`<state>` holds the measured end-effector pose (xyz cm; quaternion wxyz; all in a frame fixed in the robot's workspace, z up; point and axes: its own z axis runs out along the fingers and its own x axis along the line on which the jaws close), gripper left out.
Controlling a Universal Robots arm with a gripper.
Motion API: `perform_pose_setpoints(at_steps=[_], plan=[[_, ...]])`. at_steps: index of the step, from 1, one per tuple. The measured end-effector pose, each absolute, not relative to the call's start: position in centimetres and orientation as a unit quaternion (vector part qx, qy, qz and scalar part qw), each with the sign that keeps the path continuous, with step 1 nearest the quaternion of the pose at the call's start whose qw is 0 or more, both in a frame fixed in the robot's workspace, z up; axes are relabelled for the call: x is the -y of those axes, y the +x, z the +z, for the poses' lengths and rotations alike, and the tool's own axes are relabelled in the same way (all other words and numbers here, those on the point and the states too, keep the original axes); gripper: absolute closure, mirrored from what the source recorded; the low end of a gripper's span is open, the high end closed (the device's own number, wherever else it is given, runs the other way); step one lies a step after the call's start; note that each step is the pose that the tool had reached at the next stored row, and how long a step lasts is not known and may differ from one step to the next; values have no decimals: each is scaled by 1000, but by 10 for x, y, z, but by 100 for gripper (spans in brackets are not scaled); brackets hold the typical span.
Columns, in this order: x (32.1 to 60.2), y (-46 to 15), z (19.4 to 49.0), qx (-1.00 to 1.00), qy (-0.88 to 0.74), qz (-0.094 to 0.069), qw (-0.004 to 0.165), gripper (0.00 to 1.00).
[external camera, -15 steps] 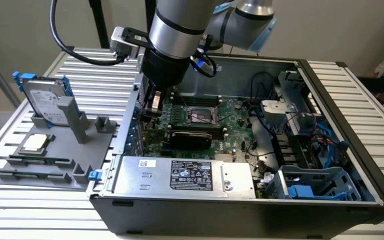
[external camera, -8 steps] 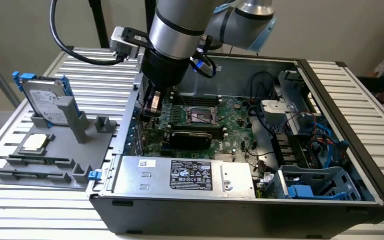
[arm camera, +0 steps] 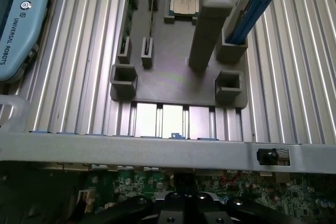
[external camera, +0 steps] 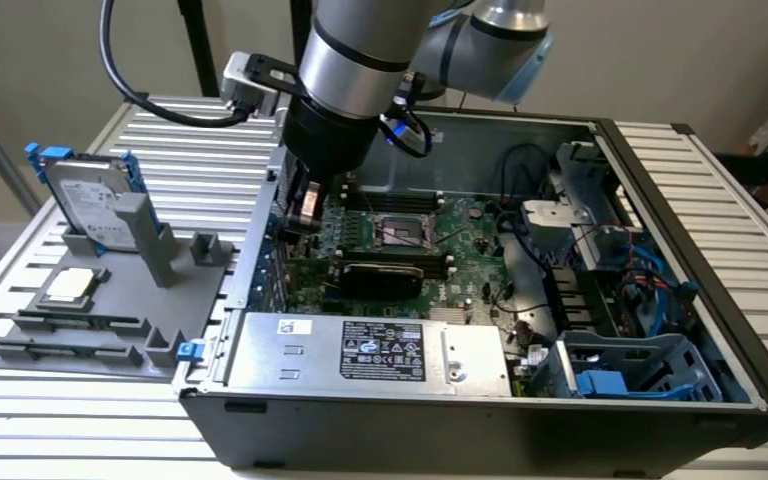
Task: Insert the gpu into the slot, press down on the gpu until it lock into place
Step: 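Press down on the gpu until it lock into place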
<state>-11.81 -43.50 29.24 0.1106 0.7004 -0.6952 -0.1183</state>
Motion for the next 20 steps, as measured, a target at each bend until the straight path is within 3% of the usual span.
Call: perform_pose_setpoints(at_steps=[20], plan=[[434,-108,298,700,696,-115,115,89]])
